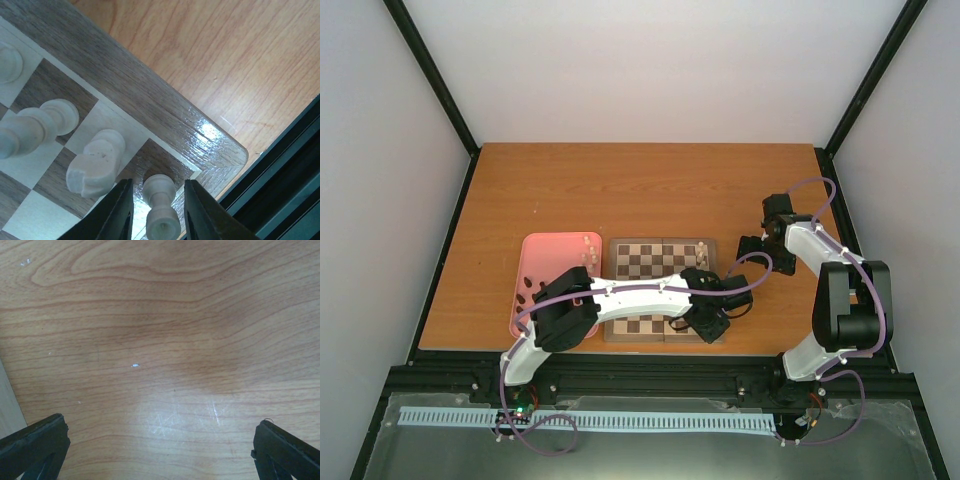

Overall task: Set up the chess pieces on the board
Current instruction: Place the chess piece on the chessboard, then pick up the chess piece from the storage box.

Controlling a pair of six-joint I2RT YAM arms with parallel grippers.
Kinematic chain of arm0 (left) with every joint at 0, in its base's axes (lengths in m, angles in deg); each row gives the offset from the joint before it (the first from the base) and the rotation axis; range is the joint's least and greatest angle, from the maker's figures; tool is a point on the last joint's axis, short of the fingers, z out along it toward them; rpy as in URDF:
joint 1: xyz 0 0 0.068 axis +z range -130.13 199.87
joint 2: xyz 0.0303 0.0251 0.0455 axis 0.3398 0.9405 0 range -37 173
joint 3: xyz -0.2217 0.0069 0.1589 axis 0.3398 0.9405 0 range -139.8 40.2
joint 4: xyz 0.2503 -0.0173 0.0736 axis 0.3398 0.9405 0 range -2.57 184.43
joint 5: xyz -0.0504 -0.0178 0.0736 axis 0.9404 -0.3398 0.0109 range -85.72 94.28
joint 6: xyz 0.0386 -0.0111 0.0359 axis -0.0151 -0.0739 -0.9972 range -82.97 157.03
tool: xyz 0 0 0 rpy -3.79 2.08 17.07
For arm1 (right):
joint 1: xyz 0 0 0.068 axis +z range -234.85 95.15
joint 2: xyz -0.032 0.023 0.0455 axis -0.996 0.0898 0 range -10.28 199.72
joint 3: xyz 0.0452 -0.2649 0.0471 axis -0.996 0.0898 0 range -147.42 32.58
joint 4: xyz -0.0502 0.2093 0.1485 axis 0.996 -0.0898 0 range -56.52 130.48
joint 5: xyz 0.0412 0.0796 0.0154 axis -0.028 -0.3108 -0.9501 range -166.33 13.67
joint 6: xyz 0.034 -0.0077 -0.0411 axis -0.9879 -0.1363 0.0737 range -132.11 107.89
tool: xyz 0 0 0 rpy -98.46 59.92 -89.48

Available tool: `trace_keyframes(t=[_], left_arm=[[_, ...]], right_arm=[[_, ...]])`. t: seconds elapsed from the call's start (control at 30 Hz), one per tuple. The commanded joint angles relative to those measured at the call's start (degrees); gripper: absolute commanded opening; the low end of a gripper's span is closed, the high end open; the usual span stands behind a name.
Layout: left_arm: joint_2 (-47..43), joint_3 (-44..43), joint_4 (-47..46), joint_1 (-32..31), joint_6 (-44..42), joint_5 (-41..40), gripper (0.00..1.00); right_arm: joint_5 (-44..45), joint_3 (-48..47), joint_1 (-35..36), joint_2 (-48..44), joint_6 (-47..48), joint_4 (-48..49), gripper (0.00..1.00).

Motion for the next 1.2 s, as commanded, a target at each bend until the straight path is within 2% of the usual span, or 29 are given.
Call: trace_keyframes(t=[0.0,0.3,0.6,0.77,0.9,1.03,1.17], left_arm=[[-0.2,-1.8,0.7,-0.8,-0.8,-0.8,0.33],[-2.4,-3.1,1.8,-0.8,-2.6,-1.5,0.47],[-7.2,-7.2,8.1,-0.8,-5.7,-2.5,0.64],[-11.0,-10.2,12.1,0.2,-6.6,-3.0,0.84],[-15.0,-10.5,13.7,5.3,-5.8,-1.7,0.99],[-17.9,-9.7,15.0,13.8,-5.9,-3.2,1.0],[-20.3,-7.6,14.8,25.2,-4.8,-3.6,1.0]], right_arm=[[0.1,0.6,0.2,-1.4,-0.7,0.5,1.0],[0.0,-0.1,0.2,-1.5,-0.7,0.0,1.0],[-0.2,-2.6,0.2,-1.7,-0.8,-1.3,1.0],[-0.5,-4.2,0.2,-2.0,-0.8,-2.1,1.0],[-0.9,-5.8,0.2,-1.6,-0.7,-3.3,1.0],[-0.9,-6.3,0.2,-2.0,-0.5,-3.9,1.0],[-1.3,-5.7,0.2,-2.7,-0.6,-4.2,1.0]])
